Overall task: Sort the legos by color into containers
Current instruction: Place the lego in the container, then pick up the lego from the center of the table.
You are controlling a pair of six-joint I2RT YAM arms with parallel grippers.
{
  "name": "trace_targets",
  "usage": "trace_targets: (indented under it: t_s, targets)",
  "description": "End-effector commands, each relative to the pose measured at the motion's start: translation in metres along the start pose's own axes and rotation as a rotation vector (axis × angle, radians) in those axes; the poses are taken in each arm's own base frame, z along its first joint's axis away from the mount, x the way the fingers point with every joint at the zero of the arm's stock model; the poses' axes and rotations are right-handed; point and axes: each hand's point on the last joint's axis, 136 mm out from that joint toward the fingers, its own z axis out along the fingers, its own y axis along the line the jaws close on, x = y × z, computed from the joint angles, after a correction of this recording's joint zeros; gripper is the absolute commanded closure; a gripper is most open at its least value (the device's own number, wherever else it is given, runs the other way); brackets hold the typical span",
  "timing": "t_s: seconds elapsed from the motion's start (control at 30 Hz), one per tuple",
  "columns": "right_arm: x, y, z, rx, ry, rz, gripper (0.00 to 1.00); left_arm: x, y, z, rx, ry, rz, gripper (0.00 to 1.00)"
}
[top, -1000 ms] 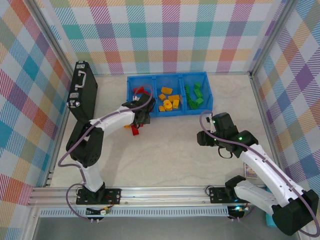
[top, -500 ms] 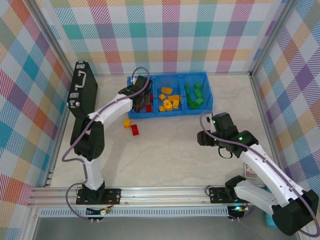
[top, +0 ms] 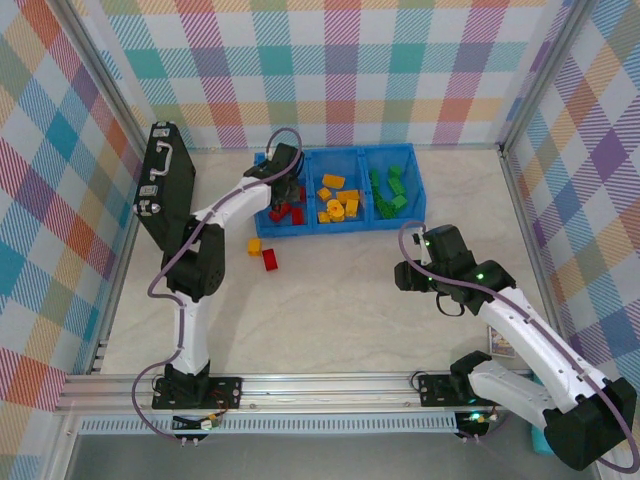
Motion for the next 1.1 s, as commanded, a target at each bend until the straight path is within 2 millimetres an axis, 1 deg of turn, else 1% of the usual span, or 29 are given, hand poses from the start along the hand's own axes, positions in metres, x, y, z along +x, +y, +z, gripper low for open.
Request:
trace_targets:
  t_s: [0.0, 0.03, 0.1, 0.2, 0.3, 0.4, 0.5, 0.6, 0.7, 0.9, 1.07]
  targets:
    - [-0.004, 0.001, 0.002, -0.007, -0.007, 0.008, 0.37, -0.019, 0.015, -0.050, 0.005, -0.055, -0.012, 0.45]
    - [-0.004, 0.002, 0.002, -0.009, -0.008, 0.010, 0.37, -0.015, 0.017, -0.058, 0.010, -0.053, -0.019, 0.45]
    - [-0.006, 0.003, 0.003, -0.017, -0.017, 0.011, 0.37, -0.003, 0.022, -0.076, 0.022, -0.047, -0.033, 0.44]
    - [-0.008, 0.005, 0.004, -0.027, -0.024, 0.010, 0.37, 0.026, 0.029, -0.097, 0.024, -0.020, -0.044, 0.42]
    - [-0.011, 0.009, 0.006, -0.041, -0.026, 0.006, 0.37, 0.061, 0.038, -0.109, 0.003, 0.031, -0.069, 0.41]
    - [-0.015, 0.012, 0.007, -0.052, -0.025, 0.003, 0.37, 0.096, 0.037, -0.114, 0.026, 0.079, -0.098, 0.40]
    - [-0.018, 0.014, 0.008, -0.057, -0.028, 0.000, 0.37, 0.125, 0.039, -0.111, 0.002, 0.127, -0.103, 0.40]
    - [-0.021, 0.015, 0.006, -0.064, -0.032, -0.002, 0.37, 0.145, 0.039, -0.104, -0.018, 0.166, -0.109, 0.39]
    - [-0.021, 0.016, 0.006, -0.065, -0.034, -0.004, 0.37, 0.156, 0.038, -0.094, -0.034, 0.188, -0.107, 0.39]
    - [-0.020, 0.015, 0.004, -0.066, -0.034, 0.002, 0.37, 0.168, 0.036, -0.075, -0.067, 0.223, -0.101, 0.38]
    - [-0.019, 0.015, 0.006, -0.063, -0.030, 0.002, 0.37, 0.181, 0.033, -0.060, -0.078, 0.261, -0.105, 0.38]
